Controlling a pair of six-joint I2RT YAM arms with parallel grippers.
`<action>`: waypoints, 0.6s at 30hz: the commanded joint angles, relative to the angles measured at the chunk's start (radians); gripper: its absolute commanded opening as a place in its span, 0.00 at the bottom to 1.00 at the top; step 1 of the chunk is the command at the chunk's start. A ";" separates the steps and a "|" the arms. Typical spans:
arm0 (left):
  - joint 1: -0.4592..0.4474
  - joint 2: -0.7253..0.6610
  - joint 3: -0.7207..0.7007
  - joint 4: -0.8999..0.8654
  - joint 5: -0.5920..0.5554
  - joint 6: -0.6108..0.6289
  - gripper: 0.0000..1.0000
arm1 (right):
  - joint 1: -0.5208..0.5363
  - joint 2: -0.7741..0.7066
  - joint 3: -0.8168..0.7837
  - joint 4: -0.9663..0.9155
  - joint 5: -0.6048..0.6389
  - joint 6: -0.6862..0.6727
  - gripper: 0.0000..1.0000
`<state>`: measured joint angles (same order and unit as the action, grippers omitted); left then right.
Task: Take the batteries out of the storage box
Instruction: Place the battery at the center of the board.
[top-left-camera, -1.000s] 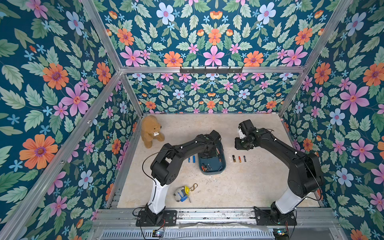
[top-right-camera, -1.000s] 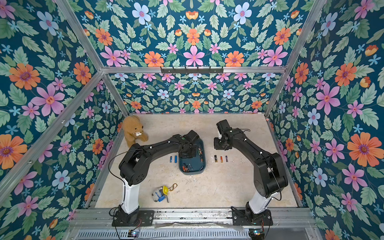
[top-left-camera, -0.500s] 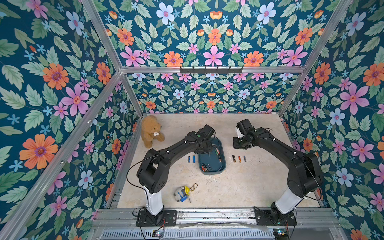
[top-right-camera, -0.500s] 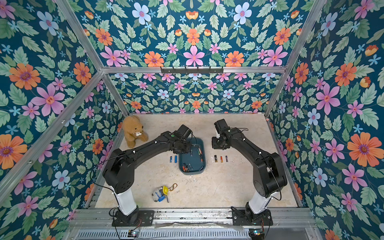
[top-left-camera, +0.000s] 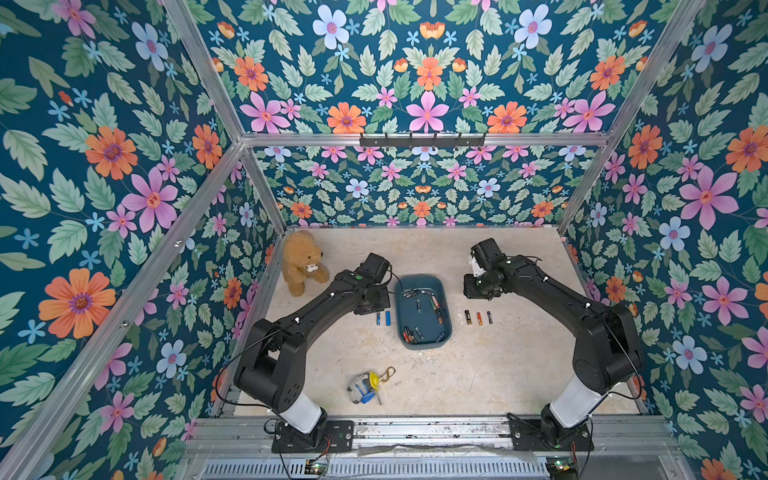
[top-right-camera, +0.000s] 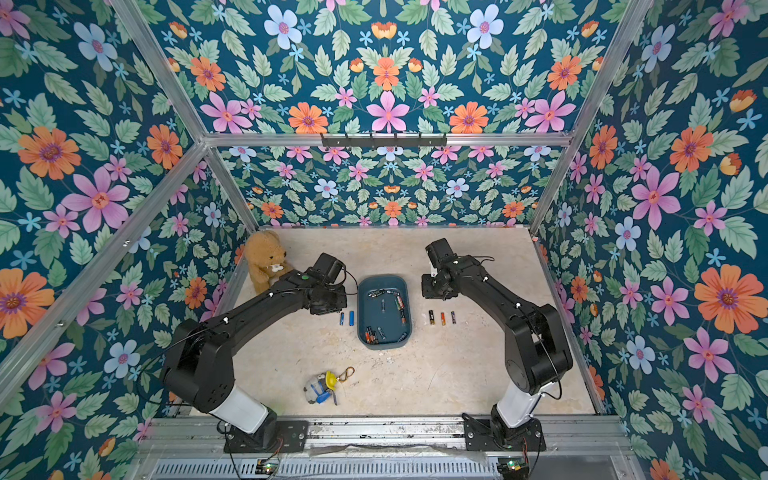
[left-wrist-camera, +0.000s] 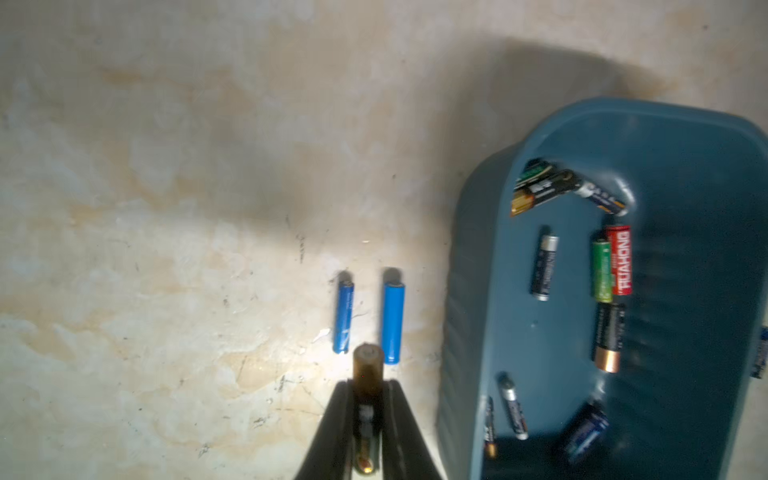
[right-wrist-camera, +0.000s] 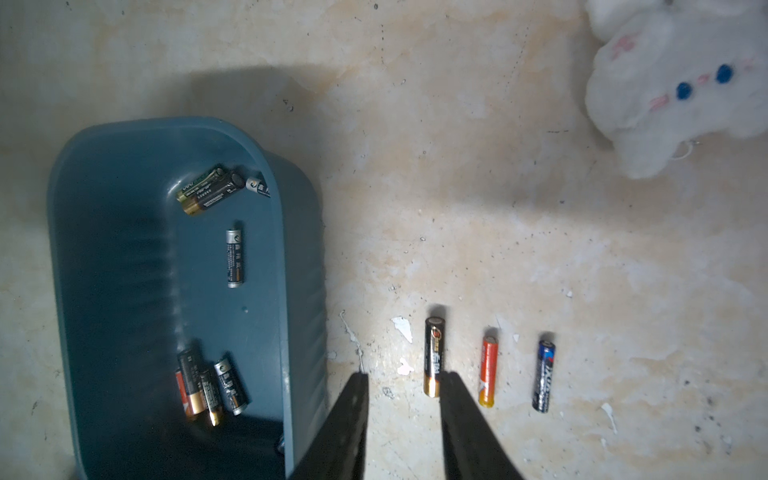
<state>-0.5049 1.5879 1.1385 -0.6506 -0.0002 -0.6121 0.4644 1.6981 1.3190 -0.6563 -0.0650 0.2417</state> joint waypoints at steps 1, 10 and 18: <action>0.020 -0.005 -0.038 0.024 -0.005 0.033 0.18 | 0.002 0.004 -0.001 -0.012 0.017 0.008 0.35; 0.049 0.048 -0.073 0.072 0.003 0.101 0.18 | 0.001 0.006 -0.004 -0.021 0.028 0.008 0.35; 0.071 0.097 -0.075 0.090 0.011 0.158 0.17 | 0.002 0.013 0.004 -0.028 0.033 0.016 0.35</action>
<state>-0.4393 1.6779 1.0626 -0.5739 0.0044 -0.4915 0.4644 1.7069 1.3174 -0.6655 -0.0479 0.2451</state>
